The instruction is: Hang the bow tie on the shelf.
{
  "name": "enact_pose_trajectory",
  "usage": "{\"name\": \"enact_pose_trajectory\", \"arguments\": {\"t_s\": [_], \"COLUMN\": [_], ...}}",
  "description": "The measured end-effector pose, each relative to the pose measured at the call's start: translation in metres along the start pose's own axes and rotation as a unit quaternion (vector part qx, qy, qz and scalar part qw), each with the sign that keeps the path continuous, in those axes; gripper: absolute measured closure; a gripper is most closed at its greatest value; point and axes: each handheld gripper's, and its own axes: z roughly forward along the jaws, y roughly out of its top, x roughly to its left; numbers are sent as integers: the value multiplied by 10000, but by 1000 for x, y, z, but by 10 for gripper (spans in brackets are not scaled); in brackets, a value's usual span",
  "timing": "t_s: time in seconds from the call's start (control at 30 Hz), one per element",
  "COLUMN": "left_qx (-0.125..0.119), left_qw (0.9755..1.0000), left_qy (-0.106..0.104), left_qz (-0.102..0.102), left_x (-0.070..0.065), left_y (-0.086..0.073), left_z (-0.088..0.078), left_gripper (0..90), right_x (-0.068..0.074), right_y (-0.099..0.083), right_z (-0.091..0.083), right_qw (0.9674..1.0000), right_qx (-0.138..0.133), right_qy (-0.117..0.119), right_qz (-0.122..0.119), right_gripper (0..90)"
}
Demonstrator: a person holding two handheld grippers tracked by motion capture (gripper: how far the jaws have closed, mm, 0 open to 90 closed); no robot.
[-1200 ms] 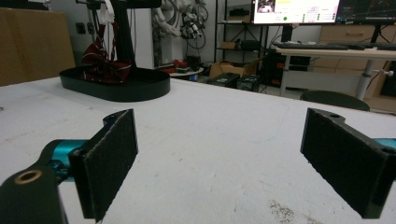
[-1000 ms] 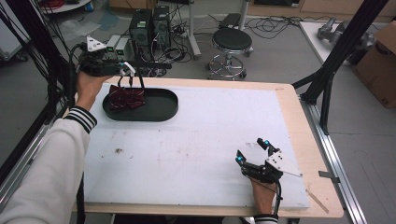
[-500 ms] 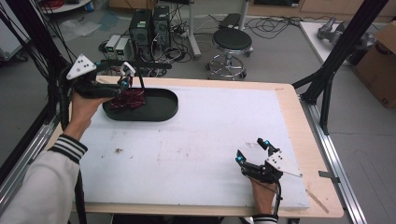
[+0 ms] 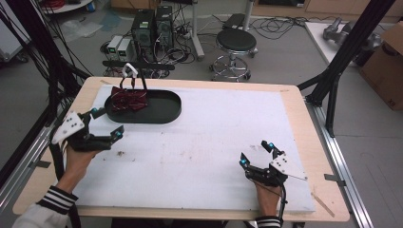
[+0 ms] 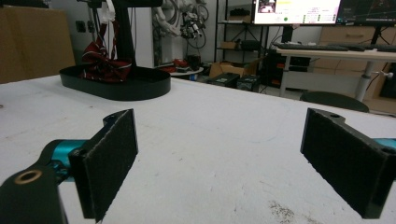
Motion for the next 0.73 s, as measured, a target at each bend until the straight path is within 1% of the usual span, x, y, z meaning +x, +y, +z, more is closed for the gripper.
{"name": "enact_pose_trajectory", "arguments": {"t_s": [0.03, 0.07, 0.13, 0.17, 0.2, 0.27, 0.3, 0.37, 0.4, 0.47, 0.57, 0.67, 0.7, 0.73], "left_qx": [1, -75, -156, -231, -290, -372, -351, -235, -283, -280, -362, -418, -412, -411], "left_qw": [10000, 10000, 9999, 9997, 9995, 9991, 9989, 9993, 9991, 9993, 9989, 9990, 9990, 9990], "left_qy": [-2, 2, -12, -38, -106, -49, -76, -92, -118, -81, -15, -3, 9, 14], "left_qz": [-16, -52, -61, -67, -99, -203, -305, -272, -282, -229, -309, -185, -162, -191], "left_x": [-3, -7, -15, -18, -20, -22, -23, -23, -24, -24, -23, -26, -26, -26], "left_y": [-7, -14, -29, -36, -42, -53, -58, -60, -61, -63, -64, -64, -64, -64], "left_z": [-5, -10, -18, -20, -22, -24, -24, -22, -22, -21, -22, -23, -23, -23], "left_gripper": [59, 59, 59, 59, 59, 59, 59, 59, 59, 59, 60, 59, 60, 60], "right_x": [0, 0, -1, -1, -1, -1, -1, -1, -1, -1, 0, 0, 0, 0], "right_y": [0, 0, 0, 0, 0, 0, 0, 0, 0, 0, 0, 0, 0, 0], "right_z": [0, 0, 0, 0, 0, 0, 0, 0, 0, 0, 0, 0, 0, 0], "right_qw": [10000, 10000, 10000, 10000, 10000, 10000, 10000, 10000, 10000, 10000, 10000, 10000, 10000, 10000], "right_qx": [-3, 0, -25, -23, -24, -27, -24, -26, -26, -30, -1, 0, -3, -16], "right_qy": [-1, 0, -12, -16, -16, -23, -26, -27, -28, -33, -35, -35, -28, -25], "right_qz": [-11, -8, -38, -34, -34, -38, -37, -33, -33, -38, -12, -24, -13, -23], "right_gripper": [101, 101, 101, 101, 101, 101, 101, 101, 101, 101, 101, 101, 101, 101]}}
